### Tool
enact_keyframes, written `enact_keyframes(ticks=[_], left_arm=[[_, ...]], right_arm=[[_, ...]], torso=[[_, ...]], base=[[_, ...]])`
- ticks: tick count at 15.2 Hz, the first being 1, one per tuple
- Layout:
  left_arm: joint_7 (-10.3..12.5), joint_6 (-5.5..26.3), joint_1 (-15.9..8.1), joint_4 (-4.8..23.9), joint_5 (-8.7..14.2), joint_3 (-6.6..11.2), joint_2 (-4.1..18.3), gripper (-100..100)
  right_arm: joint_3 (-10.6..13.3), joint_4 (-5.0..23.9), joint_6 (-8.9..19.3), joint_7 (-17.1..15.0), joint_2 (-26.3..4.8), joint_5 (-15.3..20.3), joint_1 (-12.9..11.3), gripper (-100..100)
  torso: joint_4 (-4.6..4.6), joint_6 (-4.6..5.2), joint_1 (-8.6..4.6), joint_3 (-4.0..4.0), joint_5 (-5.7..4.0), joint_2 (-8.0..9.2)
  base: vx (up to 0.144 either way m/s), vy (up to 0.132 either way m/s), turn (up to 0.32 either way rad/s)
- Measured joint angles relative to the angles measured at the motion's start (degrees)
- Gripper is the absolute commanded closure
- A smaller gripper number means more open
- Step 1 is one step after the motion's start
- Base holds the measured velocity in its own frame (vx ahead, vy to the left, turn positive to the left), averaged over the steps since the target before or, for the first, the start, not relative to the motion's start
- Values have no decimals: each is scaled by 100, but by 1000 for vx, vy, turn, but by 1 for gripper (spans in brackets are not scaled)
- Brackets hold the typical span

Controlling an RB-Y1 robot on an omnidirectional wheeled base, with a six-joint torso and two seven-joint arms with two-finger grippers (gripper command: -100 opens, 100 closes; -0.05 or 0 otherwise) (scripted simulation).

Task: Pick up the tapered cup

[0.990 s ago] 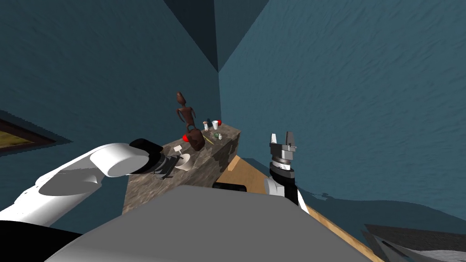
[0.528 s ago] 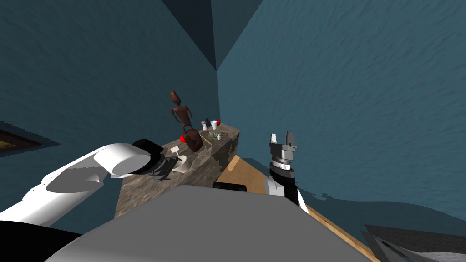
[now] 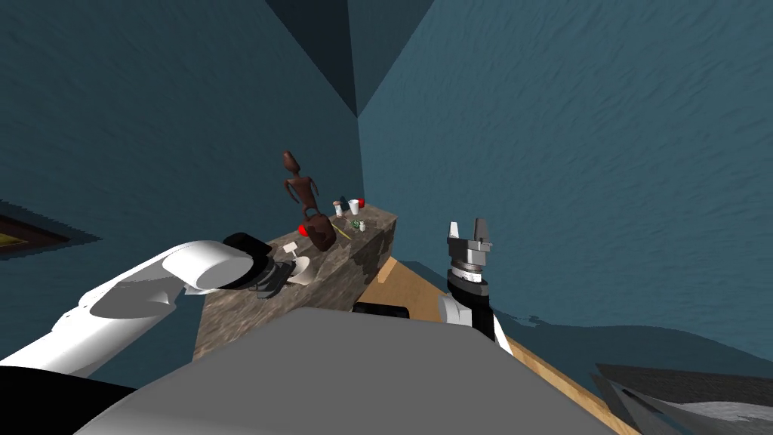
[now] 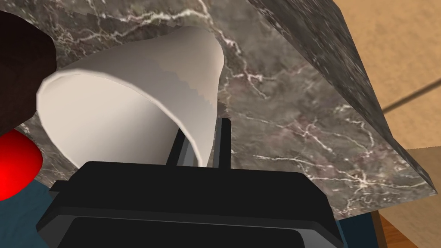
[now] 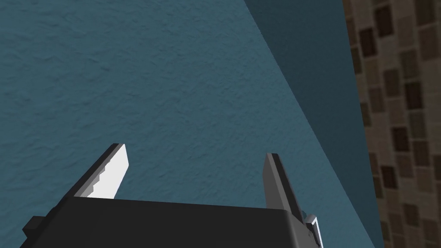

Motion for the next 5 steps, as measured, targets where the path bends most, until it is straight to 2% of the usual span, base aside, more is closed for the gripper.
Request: enact_keyframes(ticks=[2,5], left_arm=[[37,48,-11,-63,46,21,23,100],[233,303,-33,-361,249,148,108,100]], right_arm=[[0,0,0,0,0,0,1,0],[0,0,0,0,0,0,1,0]], torso=[[2,0,0,-1,-2,-5],[1,2,-2,-8,-4,-18]], base=[[36,8,81],[50,8,56]])
